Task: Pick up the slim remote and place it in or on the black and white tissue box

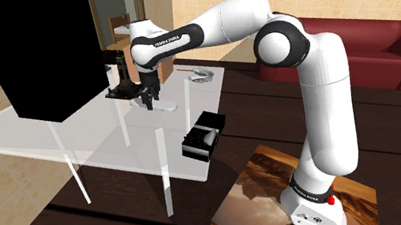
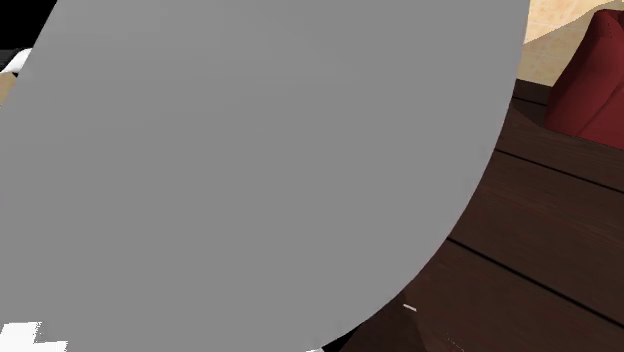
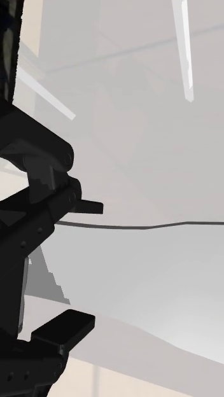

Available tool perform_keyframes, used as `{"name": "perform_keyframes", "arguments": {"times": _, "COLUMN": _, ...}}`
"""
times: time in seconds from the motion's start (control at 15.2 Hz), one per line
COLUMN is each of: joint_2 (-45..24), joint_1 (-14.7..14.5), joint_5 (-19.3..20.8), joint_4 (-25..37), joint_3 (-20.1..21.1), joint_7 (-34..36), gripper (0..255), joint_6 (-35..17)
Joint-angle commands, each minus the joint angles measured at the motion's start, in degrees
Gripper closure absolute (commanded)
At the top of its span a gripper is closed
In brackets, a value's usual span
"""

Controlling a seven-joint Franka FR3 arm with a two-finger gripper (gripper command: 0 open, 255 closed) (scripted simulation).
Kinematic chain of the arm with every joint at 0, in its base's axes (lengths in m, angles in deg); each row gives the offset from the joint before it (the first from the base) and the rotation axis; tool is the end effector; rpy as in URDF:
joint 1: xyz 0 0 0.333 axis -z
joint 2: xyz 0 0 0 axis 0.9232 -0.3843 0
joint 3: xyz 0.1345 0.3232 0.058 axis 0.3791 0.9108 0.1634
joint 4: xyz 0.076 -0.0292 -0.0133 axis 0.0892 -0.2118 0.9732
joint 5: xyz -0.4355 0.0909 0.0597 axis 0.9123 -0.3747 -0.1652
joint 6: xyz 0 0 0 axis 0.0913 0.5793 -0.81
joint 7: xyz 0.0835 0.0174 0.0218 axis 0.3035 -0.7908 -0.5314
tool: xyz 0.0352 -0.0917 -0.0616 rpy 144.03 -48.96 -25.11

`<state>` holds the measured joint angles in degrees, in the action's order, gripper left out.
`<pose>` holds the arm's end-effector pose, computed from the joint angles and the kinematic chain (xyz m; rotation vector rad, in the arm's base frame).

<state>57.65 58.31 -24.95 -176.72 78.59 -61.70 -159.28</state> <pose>0.7372 0.0946 0.4307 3.0562 0.6286 -0.0101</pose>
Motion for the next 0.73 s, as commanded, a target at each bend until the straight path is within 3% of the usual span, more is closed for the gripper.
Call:
{"name": "perform_keyframes", "arguments": {"times": 0.0, "joint_2": 0.27, "joint_1": -0.03, "joint_5": 0.0, "joint_4": 1.33, "joint_3": 0.01, "joint_7": 0.01, "gripper": 255, "joint_6": 1.59}}
{"name": "perform_keyframes", "arguments": {"times": 0.66, "joint_2": 0.95, "joint_1": -0.01, "joint_5": 0.0, "joint_4": 8.02, "joint_3": -0.01, "joint_7": -0.1, "gripper": 255, "joint_6": 8.97}}
